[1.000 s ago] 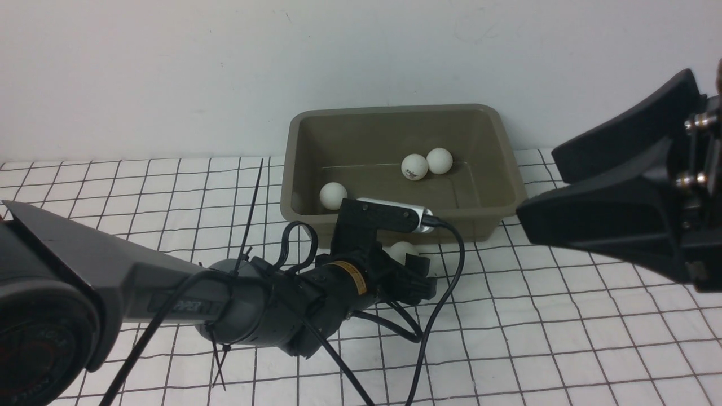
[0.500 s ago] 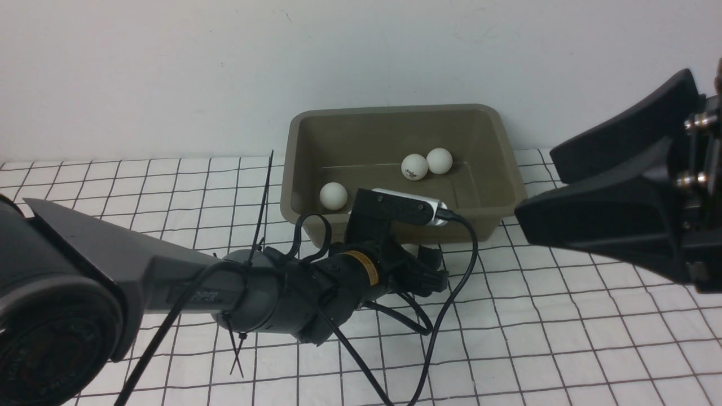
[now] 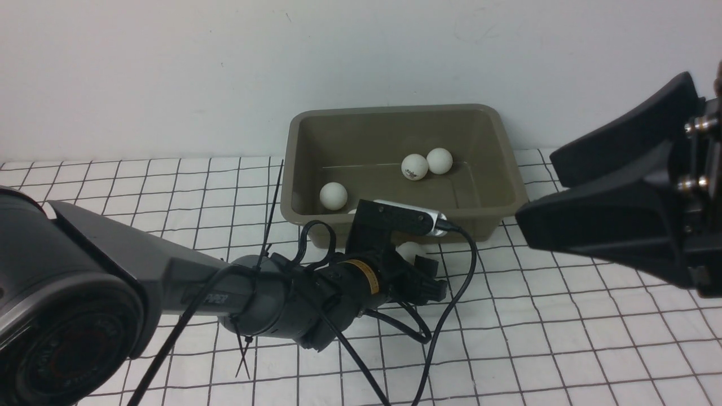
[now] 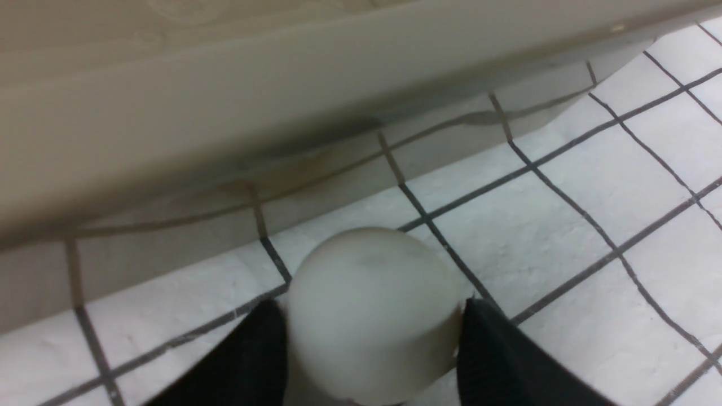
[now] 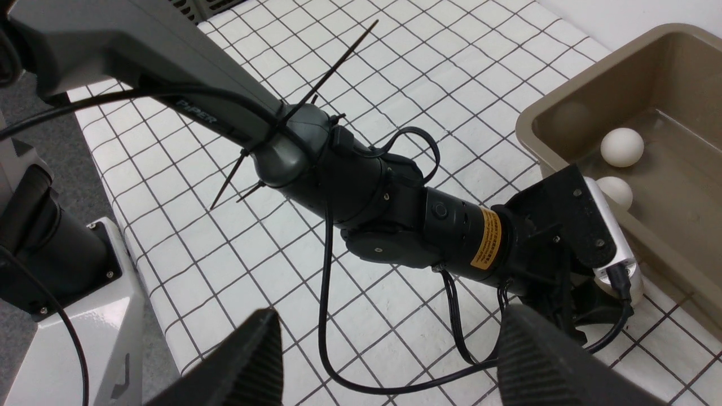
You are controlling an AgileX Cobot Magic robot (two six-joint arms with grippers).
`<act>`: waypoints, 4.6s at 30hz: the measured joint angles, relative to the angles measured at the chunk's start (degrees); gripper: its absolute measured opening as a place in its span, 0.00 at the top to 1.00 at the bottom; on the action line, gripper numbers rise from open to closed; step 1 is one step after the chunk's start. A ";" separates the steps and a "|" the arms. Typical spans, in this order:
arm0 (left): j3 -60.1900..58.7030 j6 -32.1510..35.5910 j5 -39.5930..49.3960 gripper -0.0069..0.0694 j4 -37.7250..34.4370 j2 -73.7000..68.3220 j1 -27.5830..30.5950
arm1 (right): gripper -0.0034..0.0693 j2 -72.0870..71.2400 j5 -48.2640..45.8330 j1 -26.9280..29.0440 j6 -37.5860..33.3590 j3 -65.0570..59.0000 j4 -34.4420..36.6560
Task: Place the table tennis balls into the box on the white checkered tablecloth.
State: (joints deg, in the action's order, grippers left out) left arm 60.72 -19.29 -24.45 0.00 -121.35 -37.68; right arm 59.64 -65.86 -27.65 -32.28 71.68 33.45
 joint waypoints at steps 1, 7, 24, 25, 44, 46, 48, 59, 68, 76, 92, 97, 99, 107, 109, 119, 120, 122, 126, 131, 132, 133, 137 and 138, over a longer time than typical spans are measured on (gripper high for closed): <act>0.00 0.00 0.00 0.47 0.00 0.00 0.00 | 0.32 0.00 -0.05 0.00 0.00 0.00 0.00; 0.00 0.00 0.00 0.47 0.00 0.00 0.00 | 0.32 0.00 -0.05 0.00 0.00 0.00 0.00; 0.00 0.25 12.35 0.47 5.31 12.92 -3.64 | 0.32 0.00 0.00 0.00 -0.36 0.00 0.11; 0.00 0.25 12.74 0.47 5.81 13.42 -4.17 | 0.32 0.00 0.00 0.00 -0.36 0.00 0.23; 0.00 0.65 -3.53 0.47 17.21 9.62 13.55 | 0.32 0.00 -0.13 0.00 -0.31 0.00 0.35; 0.44 -2.03 -5.39 0.47 24.25 8.22 16.27 | 0.32 0.00 -0.13 0.00 -0.31 0.00 0.35; 1.09 -5.82 -5.79 0.47 30.62 7.63 17.75 | 0.32 0.00 -0.13 0.00 -0.31 0.00 0.41; 3.27 -30.89 -7.52 0.27 51.01 11.70 18.74 | 0.32 0.00 -0.15 0.00 -0.31 0.00 0.36; 3.28 -44.57 10.26 0.27 78.70 26.52 18.18 | 0.32 -4.39 2.90 0.00 0.69 0.00 -13.19; 3.28 -63.43 15.02 0.27 95.91 34.71 18.18 | 0.32 -27.14 2.29 0.00 16.03 -2.36 -34.11; 3.20 -71.00 14.76 0.27 100.67 35.36 18.14 | 0.32 -52.94 46.51 0.00 24.01 -55.06 -39.54; 3.20 -71.10 14.02 0.27 100.69 35.36 18.14 | 0.32 -52.94 54.79 0.00 29.44 -60.64 -34.09; 3.20 -71.10 13.80 0.27 100.73 35.36 18.12 | 0.32 -52.94 56.47 0.00 30.21 -61.76 -33.45; 3.20 -71.10 13.70 0.27 100.73 35.38 18.12 | 0.32 -52.94 56.07 0.00 30.98 -66.28 -36.68; 3.20 -71.10 13.63 0.27 100.73 35.38 18.12 | 0.32 -52.94 54.18 0.00 30.98 -66.40 -38.58; 3.20 -71.10 12.98 0.27 100.73 35.38 18.12 | 0.32 -52.94 48.06 0.00 31.55 -66.40 -41.62; 3.20 -71.10 12.78 0.27 100.73 35.38 18.12 | 0.32 -52.94 48.00 0.00 31.55 -66.40 -41.62; 3.20 -71.10 12.37 0.27 100.73 35.38 18.12 | 0.32 -52.94 47.78 0.00 31.55 -66.40 -41.80; 3.20 -71.10 12.00 0.27 100.73 35.38 18.12 | 0.32 -52.94 47.19 0.00 31.55 -66.40 -42.01; 3.20 -71.10 12.00 0.27 100.80 35.42 18.12 | 0.32 -52.94 46.96 0.00 31.55 -66.40 -42.01; 3.20 -71.10 12.00 0.27 100.80 35.42 18.12 | 0.32 -52.94 46.83 0.00 31.55 -66.40 -41.82; 3.20 -71.10 12.00 0.27 100.80 35.42 18.12 | 0.32 -52.94 46.83 0.00 31.55 -66.40 -40.40; 3.20 -71.10 12.00 0.27 100.86 35.42 18.12 | 0.32 -52.94 46.76 0.18 31.55 -66.40 -35.12; 3.20 -71.10 12.00 0.27 100.86 35.42 18.12 | 0.32 -52.94 46.76 0.35 31.57 -66.40 -34.36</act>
State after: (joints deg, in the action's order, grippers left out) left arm 63.92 -90.40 -12.45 100.85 -85.93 -19.56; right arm 6.69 -19.10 -27.30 -0.71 5.28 -0.91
